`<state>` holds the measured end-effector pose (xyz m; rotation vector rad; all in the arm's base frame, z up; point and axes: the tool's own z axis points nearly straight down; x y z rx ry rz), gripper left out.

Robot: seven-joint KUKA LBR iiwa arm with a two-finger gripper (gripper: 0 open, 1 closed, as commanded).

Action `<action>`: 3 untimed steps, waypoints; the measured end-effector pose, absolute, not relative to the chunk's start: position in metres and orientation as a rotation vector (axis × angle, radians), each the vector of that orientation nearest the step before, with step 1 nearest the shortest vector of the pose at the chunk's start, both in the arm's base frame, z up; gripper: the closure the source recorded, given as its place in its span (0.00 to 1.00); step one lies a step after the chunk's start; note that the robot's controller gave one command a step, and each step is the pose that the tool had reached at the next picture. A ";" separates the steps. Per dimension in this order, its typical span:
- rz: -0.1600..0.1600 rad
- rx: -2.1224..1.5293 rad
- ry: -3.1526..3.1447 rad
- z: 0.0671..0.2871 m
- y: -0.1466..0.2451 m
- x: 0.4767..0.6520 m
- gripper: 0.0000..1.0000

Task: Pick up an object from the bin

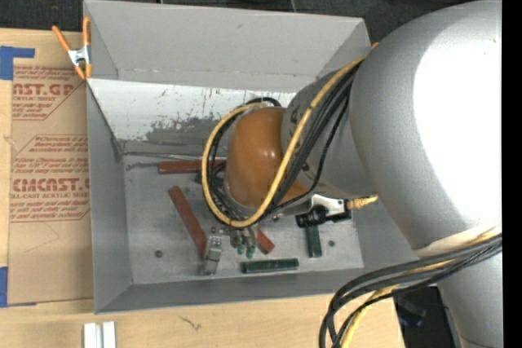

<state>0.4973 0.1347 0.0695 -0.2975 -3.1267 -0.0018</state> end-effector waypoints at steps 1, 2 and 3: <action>0.001 -0.238 -3.132 0.069 0.144 0.487 0.00; -0.002 -0.296 -3.129 0.069 0.136 0.497 1.00; -0.002 -0.296 -3.129 0.069 0.136 0.497 1.00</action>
Offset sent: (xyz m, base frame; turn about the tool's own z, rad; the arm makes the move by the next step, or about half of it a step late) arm 0.0000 0.0000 0.0000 0.0000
